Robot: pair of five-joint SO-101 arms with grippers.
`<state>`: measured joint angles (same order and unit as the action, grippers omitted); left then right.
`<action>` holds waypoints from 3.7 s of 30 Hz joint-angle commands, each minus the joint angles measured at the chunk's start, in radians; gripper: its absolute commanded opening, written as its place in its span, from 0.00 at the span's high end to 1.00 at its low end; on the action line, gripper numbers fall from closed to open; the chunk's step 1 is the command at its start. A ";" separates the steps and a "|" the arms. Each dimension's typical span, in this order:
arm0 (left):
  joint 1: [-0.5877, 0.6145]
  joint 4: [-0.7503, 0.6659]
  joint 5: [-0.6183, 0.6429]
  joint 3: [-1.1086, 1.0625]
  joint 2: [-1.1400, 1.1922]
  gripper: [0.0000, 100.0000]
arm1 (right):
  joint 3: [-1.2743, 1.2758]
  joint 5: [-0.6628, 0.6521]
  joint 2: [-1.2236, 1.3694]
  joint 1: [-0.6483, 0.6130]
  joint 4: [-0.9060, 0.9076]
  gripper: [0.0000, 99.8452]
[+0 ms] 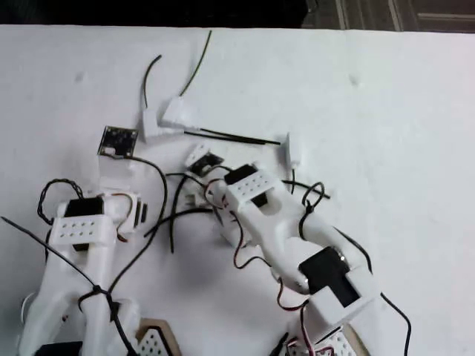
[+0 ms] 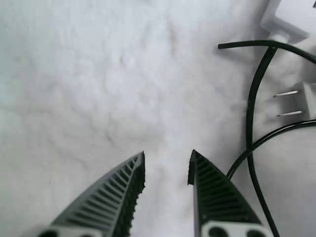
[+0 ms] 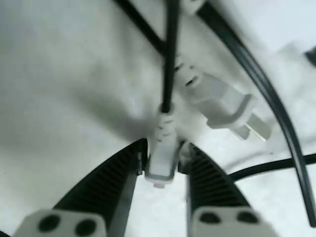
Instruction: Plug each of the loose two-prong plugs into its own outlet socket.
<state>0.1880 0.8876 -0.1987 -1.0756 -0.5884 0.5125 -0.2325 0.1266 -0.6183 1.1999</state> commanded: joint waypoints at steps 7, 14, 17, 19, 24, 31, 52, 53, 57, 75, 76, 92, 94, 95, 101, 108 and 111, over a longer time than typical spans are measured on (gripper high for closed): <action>0.012 -0.011 -0.009 0.003 -0.033 0.85 | -0.008 -0.015 -0.275 -0.002 0.119 0.98; 0.012 -0.006 -0.008 0.003 -0.041 0.85 | -0.008 -0.006 -0.576 -0.004 0.277 0.98; 0.013 0.046 -0.005 0.020 -0.053 0.85 | -0.008 -0.006 -0.711 -0.002 0.335 0.98; 0.024 0.083 -0.002 0.021 -0.105 0.85 | -0.006 -0.006 -0.794 -0.001 0.358 0.98; 0.119 0.138 0.063 -0.041 -0.383 0.85 | 0.078 -0.006 -0.957 -0.004 0.300 0.98; 0.136 0.192 0.071 -0.235 -0.949 0.85 | 0.212 0.011 -1.086 -0.004 0.143 0.98; -0.087 0.236 0.167 -0.365 -1.198 0.74 | 0.442 0.170 -1.102 -0.286 -0.266 0.98; -0.102 0.232 0.167 -0.368 -1.198 0.74 | 0.454 0.170 -1.102 -0.295 -0.274 0.98; -0.165 0.230 0.167 -0.370 -1.198 0.73 | 0.499 0.169 -1.102 -0.340 -0.298 0.98; -0.217 0.284 0.066 -0.371 -1.198 0.73 | 0.555 0.167 -0.894 -0.245 -0.369 0.98; -0.196 0.282 0.068 -0.371 -1.198 0.73 | 0.543 0.167 -0.868 -0.237 -0.369 0.98; -0.021 0.290 0.061 -0.367 -1.198 0.74 | 0.195 0.167 -0.386 -0.171 -0.104 0.98; -0.021 0.290 0.061 -0.367 -1.198 0.74 | 0.129 0.167 -0.278 -0.171 -0.068 0.98; -0.021 0.290 0.061 -0.367 -1.198 0.74 | 0.097 0.167 -0.228 -0.171 -0.051 0.98; -0.021 0.290 0.061 -0.367 -1.198 0.73 | -0.044 0.167 -0.028 -0.171 0.019 0.97; -0.022 0.290 0.061 -0.368 -1.198 0.73 | -0.064 0.167 0.005 -0.171 0.019 0.86; -0.025 0.290 0.060 -0.368 -1.198 0.73 | -0.080 0.169 0.005 -0.171 0.016 0.88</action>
<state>0.1588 1.1745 -0.1312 -1.4546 -1.7960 0.4741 -0.0713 0.1373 -0.7979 1.2152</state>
